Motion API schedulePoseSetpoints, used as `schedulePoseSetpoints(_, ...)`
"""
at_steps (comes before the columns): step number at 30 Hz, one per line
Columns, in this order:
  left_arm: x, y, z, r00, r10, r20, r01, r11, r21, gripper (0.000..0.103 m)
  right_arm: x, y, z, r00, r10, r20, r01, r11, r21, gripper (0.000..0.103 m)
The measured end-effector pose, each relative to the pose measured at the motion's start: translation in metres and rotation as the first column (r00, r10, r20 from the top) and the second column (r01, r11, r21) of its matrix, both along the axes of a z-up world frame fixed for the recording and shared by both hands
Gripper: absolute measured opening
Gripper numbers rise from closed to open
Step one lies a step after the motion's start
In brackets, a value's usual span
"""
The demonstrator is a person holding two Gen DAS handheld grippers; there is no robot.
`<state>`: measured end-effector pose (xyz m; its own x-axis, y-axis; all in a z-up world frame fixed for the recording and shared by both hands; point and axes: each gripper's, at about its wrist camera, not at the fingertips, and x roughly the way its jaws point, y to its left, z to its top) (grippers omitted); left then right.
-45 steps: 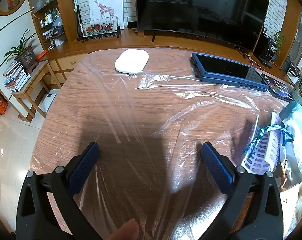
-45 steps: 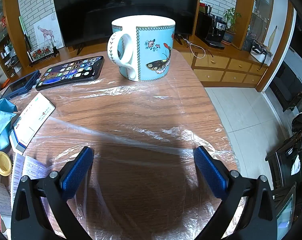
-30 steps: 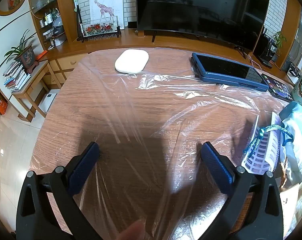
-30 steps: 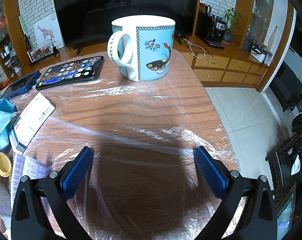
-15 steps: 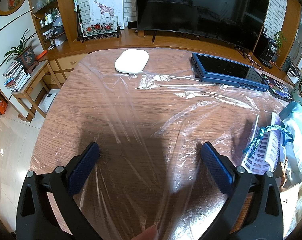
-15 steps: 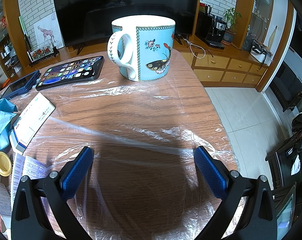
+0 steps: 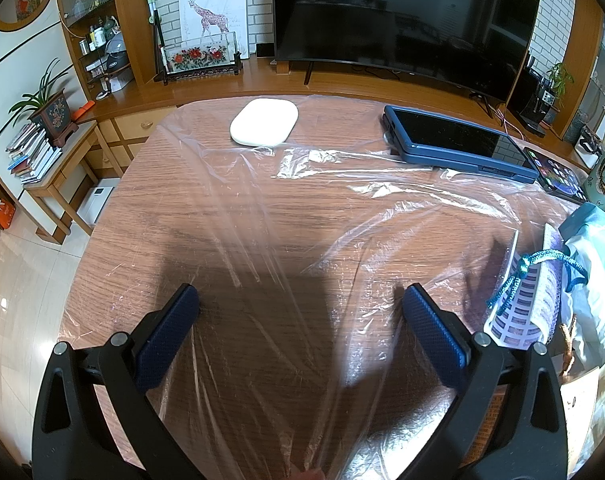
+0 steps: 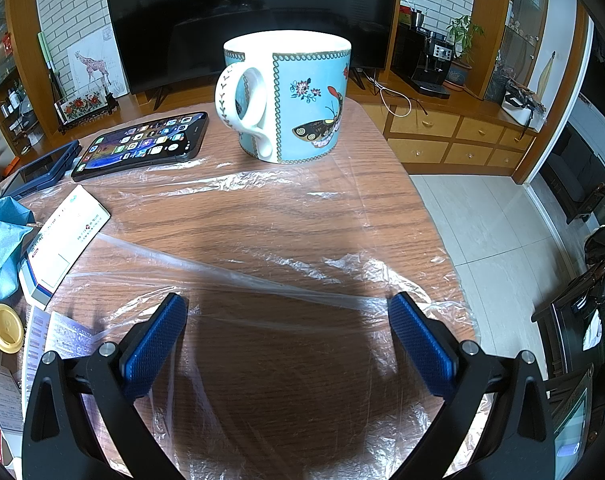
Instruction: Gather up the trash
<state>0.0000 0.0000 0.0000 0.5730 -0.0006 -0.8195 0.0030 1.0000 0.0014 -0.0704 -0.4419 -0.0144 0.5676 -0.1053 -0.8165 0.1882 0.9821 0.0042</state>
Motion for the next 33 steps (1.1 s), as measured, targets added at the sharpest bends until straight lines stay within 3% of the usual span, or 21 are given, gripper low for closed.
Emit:
schedulePoseSetpoints(27, -0.001, -0.001, -0.001, 1.000, -0.001, 0.000, 0.001, 1.000, 0.000, 0.102, -0.001, -0.008, 0.003, 0.999, -0.024, -0.028, 0.023, 1.000, -0.005, 0.099)
schedulePoseSetpoints(30, -0.001, -0.001, -0.001, 1.000, -0.013, 0.001, 0.013, 1.000, 0.002, 0.102, -0.011, -0.028, 0.021, 0.995, -0.102, 0.014, 0.102, 0.994, 0.027, 0.099)
schedulePoseSetpoints(33, -0.002, 0.006, 0.002, 1.000, -0.020, -0.022, 0.019, 1.000, -0.017, 0.101, -0.034, -0.030, 0.049, 0.989, -0.118, 0.085, 0.113, 0.992, 0.055, 0.099)
